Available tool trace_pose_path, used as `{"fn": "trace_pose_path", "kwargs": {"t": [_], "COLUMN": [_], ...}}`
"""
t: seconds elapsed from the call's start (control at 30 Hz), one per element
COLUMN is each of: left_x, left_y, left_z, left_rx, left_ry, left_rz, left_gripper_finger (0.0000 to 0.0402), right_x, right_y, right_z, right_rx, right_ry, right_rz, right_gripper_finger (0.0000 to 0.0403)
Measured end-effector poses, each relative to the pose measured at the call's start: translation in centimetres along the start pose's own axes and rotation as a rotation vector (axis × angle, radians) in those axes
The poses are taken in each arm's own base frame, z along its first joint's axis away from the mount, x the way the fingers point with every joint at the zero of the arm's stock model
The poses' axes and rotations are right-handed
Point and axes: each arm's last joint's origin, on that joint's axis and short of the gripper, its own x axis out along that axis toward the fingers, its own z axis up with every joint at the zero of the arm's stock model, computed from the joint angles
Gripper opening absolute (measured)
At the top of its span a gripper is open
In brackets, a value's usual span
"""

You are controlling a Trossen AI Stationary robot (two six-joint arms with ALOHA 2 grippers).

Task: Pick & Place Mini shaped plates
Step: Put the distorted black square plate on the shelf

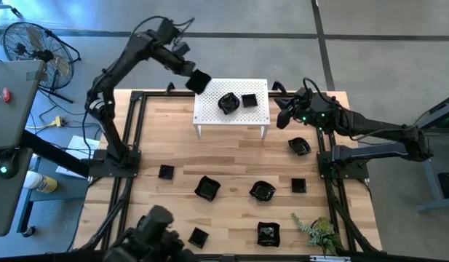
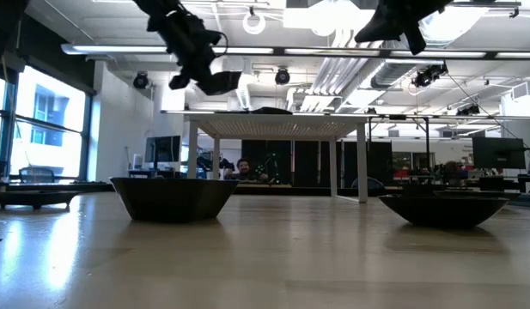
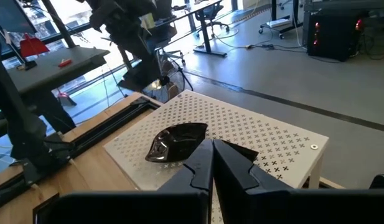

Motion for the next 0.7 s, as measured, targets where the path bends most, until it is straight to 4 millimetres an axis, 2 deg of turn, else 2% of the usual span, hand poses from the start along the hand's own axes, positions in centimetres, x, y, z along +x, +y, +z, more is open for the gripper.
{"fn": "trace_pose_path", "kwargs": {"t": [0.13,0.23,0.37,0.57,0.7], "left_x": [2.8,3.9,5.5,5.9,5.9], "left_y": [0.3,0.2,1.1,1.6,1.6], "left_z": [0.7,1.0,1.2,1.3,1.4], "left_rx": [-0.009,0.011,-0.013,0.006,0.016], "left_ry": [0.025,0.019,0.046,0.042,0.041], "left_rz": [-0.005,-0.006,0.012,0.096,0.083], "left_gripper_finger": [0.0,0.0,0.0,0.0,0.0], "right_x": [0.1,0.1,0.1,0.1,0.1], "right_y": [-0.1,-0.1,-0.1,-0.1,-0.1], "right_z": [0.1,0.1,0.0,0.0,0.0], "right_rx": [0.002,0.001,-0.002,-0.002,-0.005], "right_ry": [-0.001,-0.001,-0.001,-0.001,-0.001], "right_rz": [-0.005,-0.005,-0.005,-0.005,-0.005], "right_gripper_finger": [0.0002,0.0005,0.0006,0.0002,0.0006]}}
